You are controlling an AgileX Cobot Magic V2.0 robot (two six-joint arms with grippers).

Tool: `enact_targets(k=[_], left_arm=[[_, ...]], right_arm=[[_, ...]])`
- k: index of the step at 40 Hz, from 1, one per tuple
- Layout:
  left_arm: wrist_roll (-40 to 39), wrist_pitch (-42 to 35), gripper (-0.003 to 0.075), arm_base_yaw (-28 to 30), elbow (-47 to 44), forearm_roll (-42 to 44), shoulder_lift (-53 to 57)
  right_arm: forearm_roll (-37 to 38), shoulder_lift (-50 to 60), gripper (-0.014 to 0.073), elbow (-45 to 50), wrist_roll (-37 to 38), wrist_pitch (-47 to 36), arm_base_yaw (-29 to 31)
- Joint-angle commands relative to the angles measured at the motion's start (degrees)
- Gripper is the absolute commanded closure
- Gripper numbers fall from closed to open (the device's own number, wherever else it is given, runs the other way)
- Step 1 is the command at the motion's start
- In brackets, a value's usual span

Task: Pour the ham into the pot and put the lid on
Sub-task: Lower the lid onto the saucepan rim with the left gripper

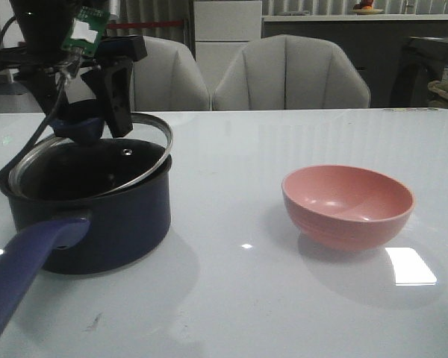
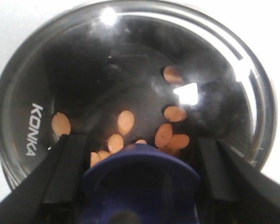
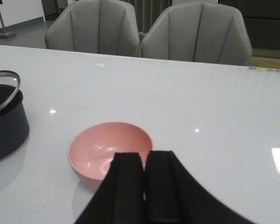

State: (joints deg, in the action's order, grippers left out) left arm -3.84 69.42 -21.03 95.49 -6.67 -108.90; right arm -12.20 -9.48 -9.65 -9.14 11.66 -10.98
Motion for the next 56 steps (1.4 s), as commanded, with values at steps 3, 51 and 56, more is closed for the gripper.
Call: enact_targets(k=[3,51,56], left_arm=[[-0.3,4.4,0.0605,-0.3,1.8,1.3,3.8],[0.1,4.4,0.0477,-0.4,-2.3,0.1,7.1],[0.1,4.4,0.0424,-0.4,-1.4,0.1,7.1]], right_arm=[[0.1,-0.5,0.0447,-1.7,-0.5,-4.5,0.1],[0.1,-0.5,0.0447,-1.7,-0.5,-4.5,0.1],[0.1,-0.5,0.0447,-1.7,-0.5,-4.5,0.1]])
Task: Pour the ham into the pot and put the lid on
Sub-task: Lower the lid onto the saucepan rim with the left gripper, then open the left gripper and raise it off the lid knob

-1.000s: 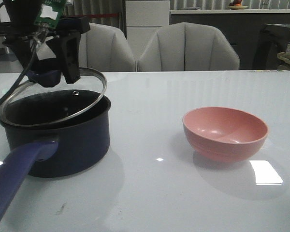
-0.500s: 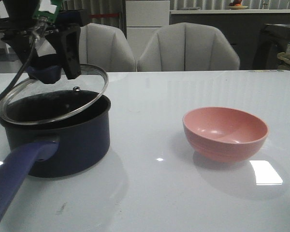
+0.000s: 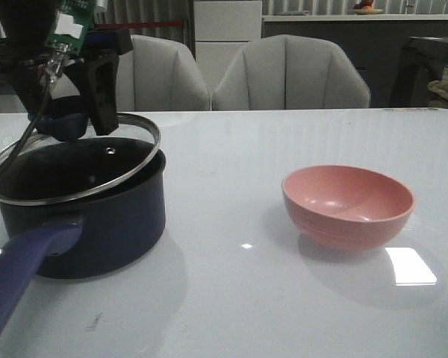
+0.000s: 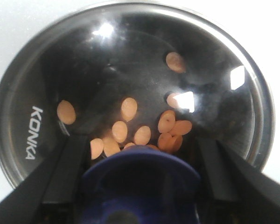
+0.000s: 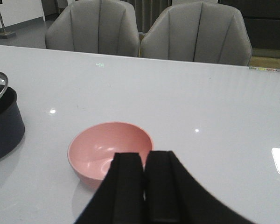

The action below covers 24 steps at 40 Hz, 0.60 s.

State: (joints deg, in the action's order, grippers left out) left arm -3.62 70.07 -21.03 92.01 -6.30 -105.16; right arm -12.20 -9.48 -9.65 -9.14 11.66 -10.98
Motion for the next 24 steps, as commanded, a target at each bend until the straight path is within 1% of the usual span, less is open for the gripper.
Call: enact_targets(k=[1,2,5,8,11,13,24], left_arm=[[-0.1,3.7,0.0393,-0.4,2.2,-0.2,3.3],[-0.1,3.7,0.0367,-0.4,2.2,-0.2,3.3],[-0.1,3.7,0.0250,-0.4,2.2,-0.2,3.2],[-0.1,3.7,0.0152,-0.3,2.2,-0.2,3.1],[-0.1,3.7,0.0084,-0.3,2.2,-0.2,3.1],[-0.1,3.7,0.0068,-0.3,2.2,-0.2,3.1],[-0.1,3.7,0.0071,-0.2,4.9,1.5,4.3]], right_arm=[[0.1,-0.5,0.0447,-1.7,-0.5,-4.5,0.1],[0.1,-0.5,0.0447,-1.7,-0.5,-4.5,0.1],[0.1,-0.5,0.0447,-1.7,-0.5,-4.5,0.1],[0.1,-0.5,0.0447,-1.7,-0.5,-4.5,0.1],[0.1,-0.5,0.0447,-1.7,-0.5,-4.5,0.1],[0.1,-0.5,0.0447,-1.7,-0.5,-4.5,0.1],[0.1,-0.5,0.0447,-1.7,-0.5,-4.5,0.1]])
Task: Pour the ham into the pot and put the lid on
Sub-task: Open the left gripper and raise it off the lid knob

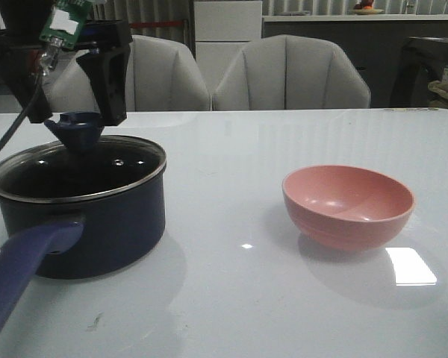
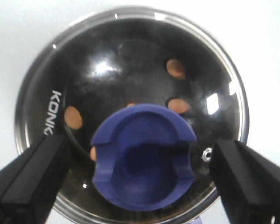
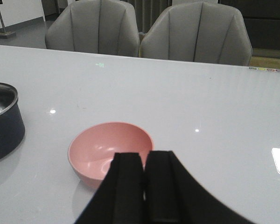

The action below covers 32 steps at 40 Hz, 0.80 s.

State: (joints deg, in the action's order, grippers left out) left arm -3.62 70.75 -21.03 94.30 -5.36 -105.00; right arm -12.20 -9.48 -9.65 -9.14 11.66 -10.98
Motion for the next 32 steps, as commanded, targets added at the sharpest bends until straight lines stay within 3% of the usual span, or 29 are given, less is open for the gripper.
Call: enact_targets(k=[1,10,15,32], left_arm=[[-0.1,3.0,0.0071,-0.2,2.7,0.7,4.7],[-0.1,2.1,0.0073,-0.2,-0.7,5.4,14.7],[-0.1,-3.0,0.0073,-0.2,-7.6,7.6,23.7],[-0.1,-39.9,0.0073,-0.2,-43.5,12.1,62.2]], right_arm=[[0.1,-0.5,0.0447,-1.7,-0.5,-4.5,0.1],[0.1,-0.5,0.0447,-1.7,-0.5,-4.5,0.1],[0.1,-0.5,0.0447,-1.7,-0.5,-4.5,0.1],[0.1,-0.5,0.0447,-1.7,-0.5,-4.5,0.1]])
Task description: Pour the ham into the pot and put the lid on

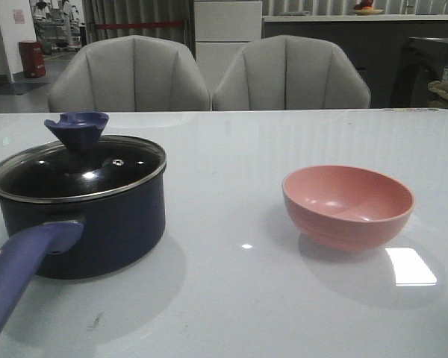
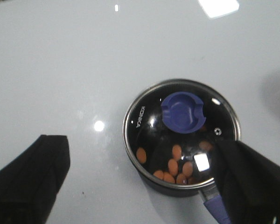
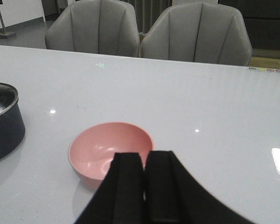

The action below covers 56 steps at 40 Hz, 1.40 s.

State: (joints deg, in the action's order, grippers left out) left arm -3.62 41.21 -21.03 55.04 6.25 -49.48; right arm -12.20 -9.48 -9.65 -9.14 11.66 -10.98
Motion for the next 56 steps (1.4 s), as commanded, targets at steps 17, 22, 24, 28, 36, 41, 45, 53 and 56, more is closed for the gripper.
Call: enact_targets(k=[17,22,24,28,36,41,45,53,56], left_arm=[[-0.5,-26.7,0.0159,-0.2,-32.2,2.9,42.5],[-0.6,-24.7,0.0384,-0.2,-32.3,2.9,42.1],[-0.6,-25.1,0.0487,-0.2,-32.3,2.9,42.1],[-0.6,-25.0,0.0599,-0.2,-32.3,2.9,42.1],[-0.6,-24.8,0.0600,-0.2,-33.0,2.9,42.1],[-0.6,-24.7,0.0600,-0.2,-33.3,2.9,42.1],[-0.6,-24.8,0.0600,-0.2,-33.3,2.9,42.1],[-0.6,-26.5,0.0600,1.4,-35.5,0.4,42.1],[-0.6,-27.7,0.0600,5.8,-37.3,-2.9,42.4]], right_arm=[[0.1,-0.5,0.0447,-1.7,-0.5,-4.5,0.1],[0.1,-0.5,0.0447,-1.7,-0.5,-4.5,0.1],[0.1,-0.5,0.0447,-1.7,-0.5,-4.5,0.1],[0.1,-0.5,0.0447,-1.7,-0.5,-4.5,0.1],[0.1,-0.5,0.0447,-1.7,-0.5,-4.5,0.1],[0.1,-0.5,0.0447,-1.7,-0.5,-4.5,0.1],[0.1,-0.5,0.0447,-1.7,-0.5,-4.5,0.1],[0.1,-0.5,0.0447,-1.7,-0.5,-4.5,0.1],[0.1,-0.5,0.0447,-1.7,-0.5,-4.5,0.1]])
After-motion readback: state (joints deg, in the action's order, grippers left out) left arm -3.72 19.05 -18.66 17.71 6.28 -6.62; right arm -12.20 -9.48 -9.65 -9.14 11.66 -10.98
